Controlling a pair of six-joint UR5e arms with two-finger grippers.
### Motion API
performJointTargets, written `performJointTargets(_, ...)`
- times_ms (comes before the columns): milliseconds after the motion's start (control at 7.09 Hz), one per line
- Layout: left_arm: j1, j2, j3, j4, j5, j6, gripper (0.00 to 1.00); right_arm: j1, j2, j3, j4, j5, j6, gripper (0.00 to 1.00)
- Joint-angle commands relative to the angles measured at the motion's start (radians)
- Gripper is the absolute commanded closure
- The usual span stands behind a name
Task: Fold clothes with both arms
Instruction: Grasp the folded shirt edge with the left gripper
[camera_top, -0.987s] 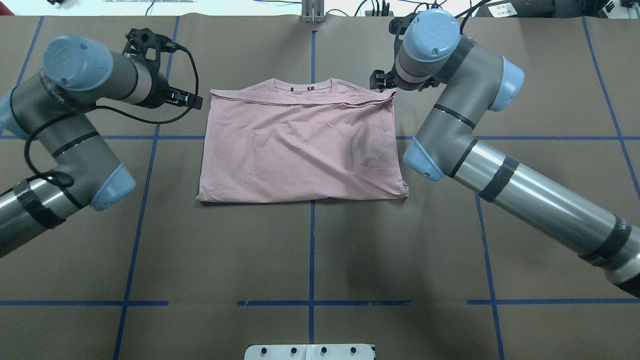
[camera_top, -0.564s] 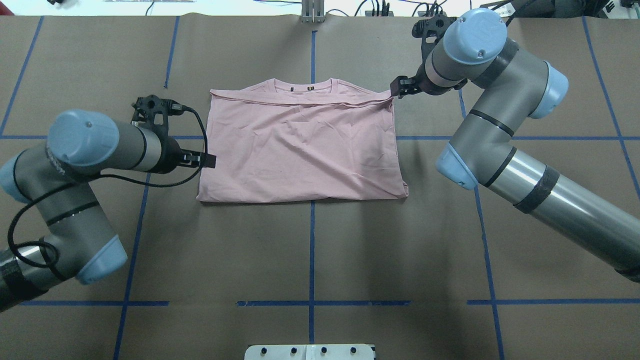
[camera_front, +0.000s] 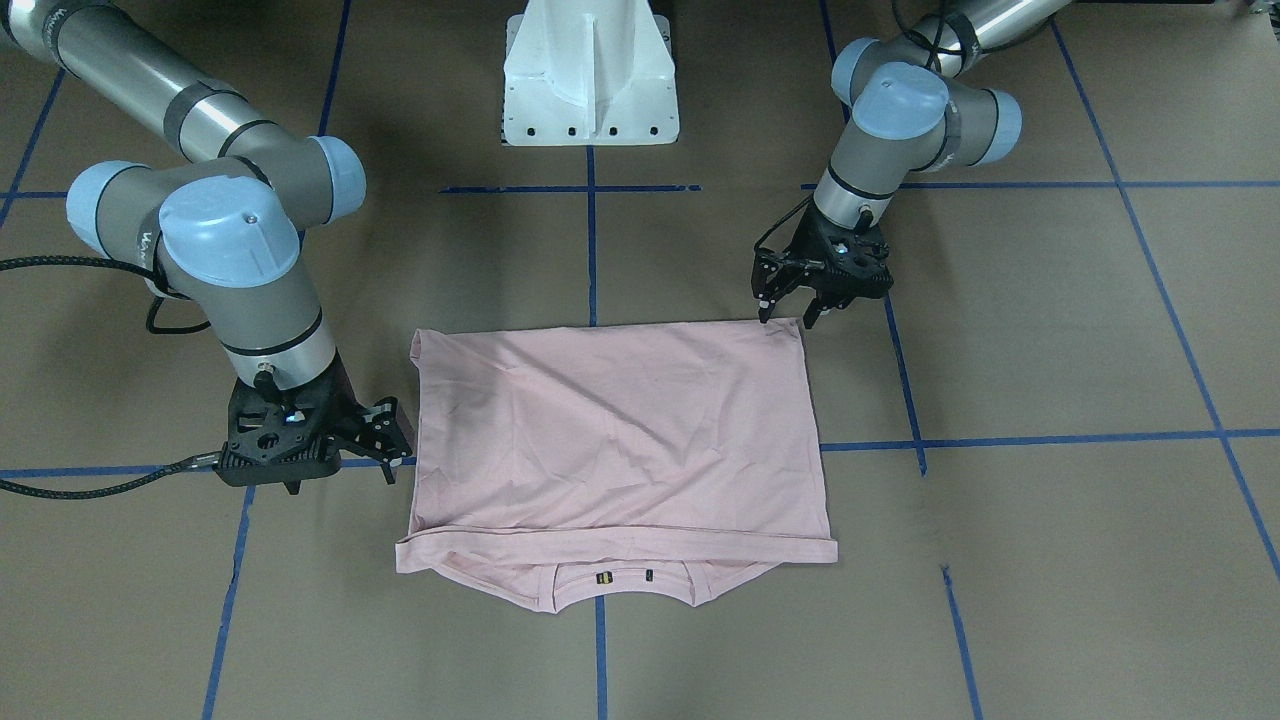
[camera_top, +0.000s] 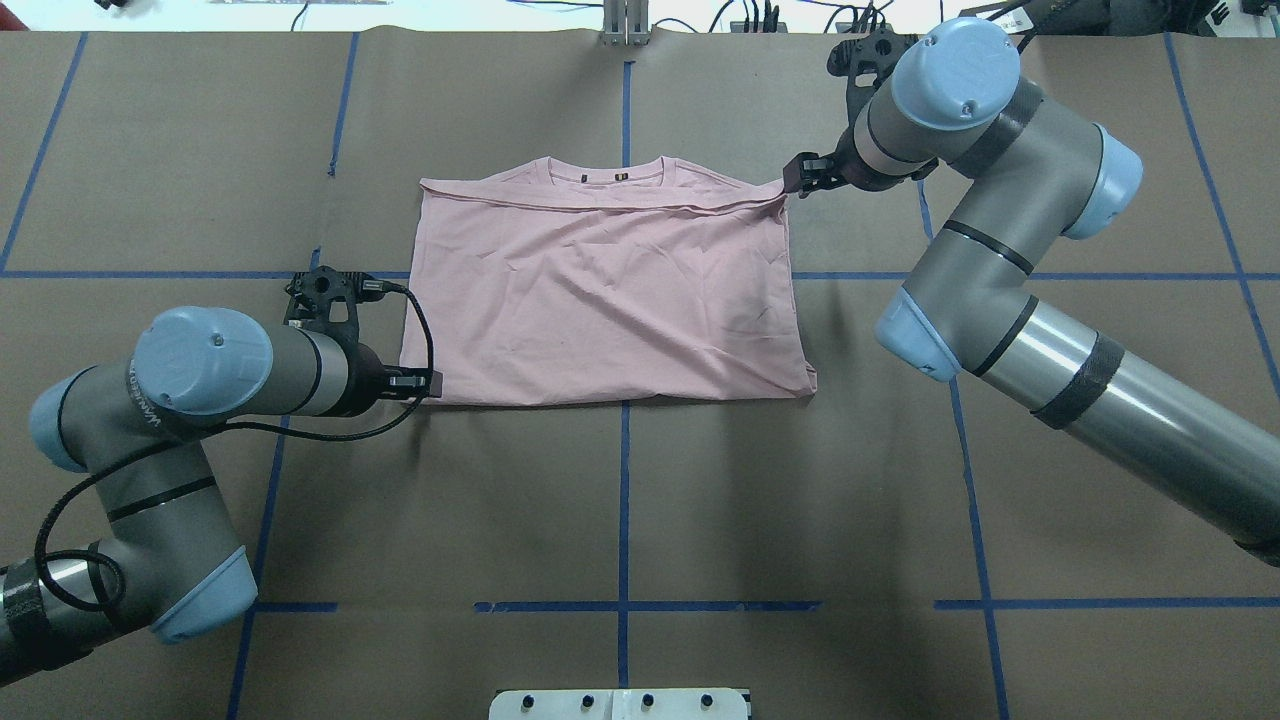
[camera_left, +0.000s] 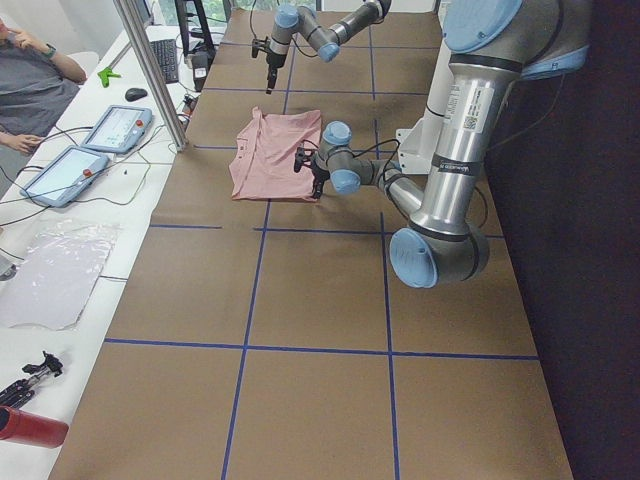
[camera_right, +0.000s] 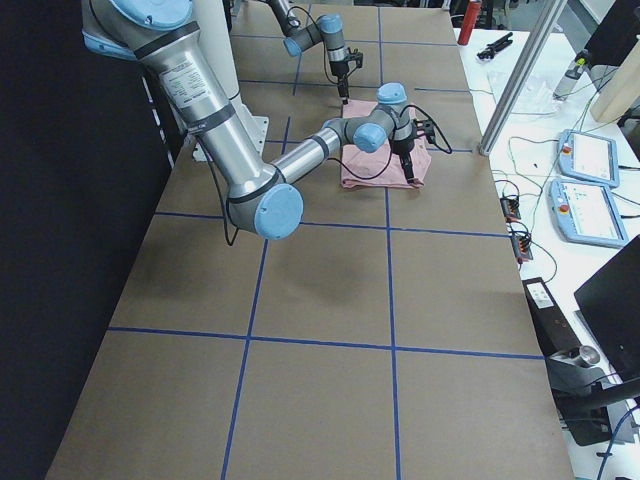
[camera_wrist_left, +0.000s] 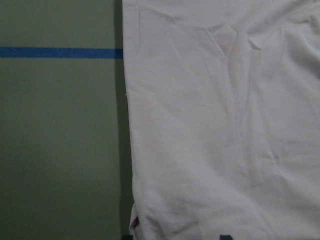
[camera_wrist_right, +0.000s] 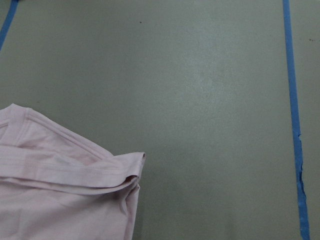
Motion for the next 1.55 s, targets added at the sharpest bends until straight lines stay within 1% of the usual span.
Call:
performJointTargets(0,0.001,0.002,0.007,0.004,0.001,0.000,0.35,0.000,-0.001,0.000,0.000,0.000,0.000,0.00)
performJointTargets(141,0.012,0.000,0.013,0.004,0.003,0.000,0.42,0.000,-0.001,-0.001,0.000,-0.002,0.000,0.00)
performJointTargets(423,0.032,-0.009,0.024,0.004,0.003,0.000,0.67,0.000,-0.004,-0.001,0.000,-0.002,0.000,0.00)
performJointTargets(564,0.034,-0.010,0.022,0.004,0.001,0.000,1.00,0.002,-0.004,-0.001,0.000,-0.002,0.000,0.00)
performJointTargets(846,0.031,-0.001,0.009,0.004,0.001,0.014,1.00,0.000,-0.004,-0.001,0.000,-0.002,0.000,0.00)
performJointTargets(987,0.017,-0.001,0.007,0.004,0.001,0.069,1.00,0.002,-0.005,-0.003,0.000,-0.003,0.000,0.00)
performJointTargets(1128,-0.015,0.025,0.009,0.002,0.001,0.162,1.00,0.000,-0.007,-0.003,0.000,-0.003,0.000,0.00)
performJointTargets(1269,-0.073,0.052,0.021,-0.006,0.000,0.307,1.00,0.000,-0.007,-0.003,0.000,-0.005,0.002,0.00)
performJointTargets(1410,-0.157,0.050,0.074,-0.010,-0.002,0.422,1.00,-0.001,-0.005,-0.003,0.000,-0.006,0.003,0.00)
